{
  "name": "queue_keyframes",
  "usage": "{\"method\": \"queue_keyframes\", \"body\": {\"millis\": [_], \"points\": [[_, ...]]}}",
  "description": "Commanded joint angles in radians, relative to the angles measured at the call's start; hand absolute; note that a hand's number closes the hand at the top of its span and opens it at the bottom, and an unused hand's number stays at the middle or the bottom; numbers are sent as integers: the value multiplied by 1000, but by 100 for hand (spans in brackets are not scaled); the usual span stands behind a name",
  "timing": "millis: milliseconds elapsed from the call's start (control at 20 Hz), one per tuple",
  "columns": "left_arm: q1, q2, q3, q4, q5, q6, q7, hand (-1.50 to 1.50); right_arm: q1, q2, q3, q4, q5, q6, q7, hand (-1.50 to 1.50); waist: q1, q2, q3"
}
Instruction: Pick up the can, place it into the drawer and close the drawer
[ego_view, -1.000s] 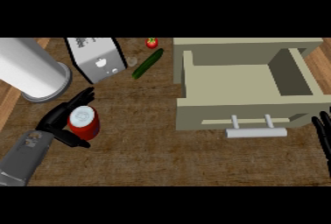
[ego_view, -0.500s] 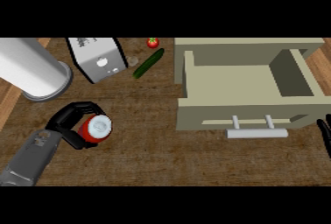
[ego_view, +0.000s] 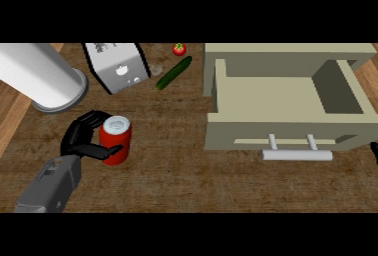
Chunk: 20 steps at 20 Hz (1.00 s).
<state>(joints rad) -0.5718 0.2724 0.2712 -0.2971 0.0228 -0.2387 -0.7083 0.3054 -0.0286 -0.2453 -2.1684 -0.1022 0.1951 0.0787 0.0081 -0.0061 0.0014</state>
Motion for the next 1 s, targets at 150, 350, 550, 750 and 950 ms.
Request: {"method": "queue_keyframes", "body": {"millis": [150,350,550,750,950], "points": [[57,-135,-1,-276,68,173,120,150,26,15,-9,-22,1,-3,5,-150,13,-6,1],[77,-154,-55,-501,76,192,306,150,33,14,-34,-29,-31,8,-9,-150,10,-6,1],[116,-225,-147,-704,28,274,388,150,15,10,-33,-33,-39,7,15,-150,3,-2,0],[79,-252,-216,-903,-3,341,585,150,54,24,-17,-93,-39,13,19,-150,-3,-4,0],[120,-269,-297,-1121,-17,374,770,150,-3,-8,-51,-32,-39,15,22,-150,0,0,0]]}}
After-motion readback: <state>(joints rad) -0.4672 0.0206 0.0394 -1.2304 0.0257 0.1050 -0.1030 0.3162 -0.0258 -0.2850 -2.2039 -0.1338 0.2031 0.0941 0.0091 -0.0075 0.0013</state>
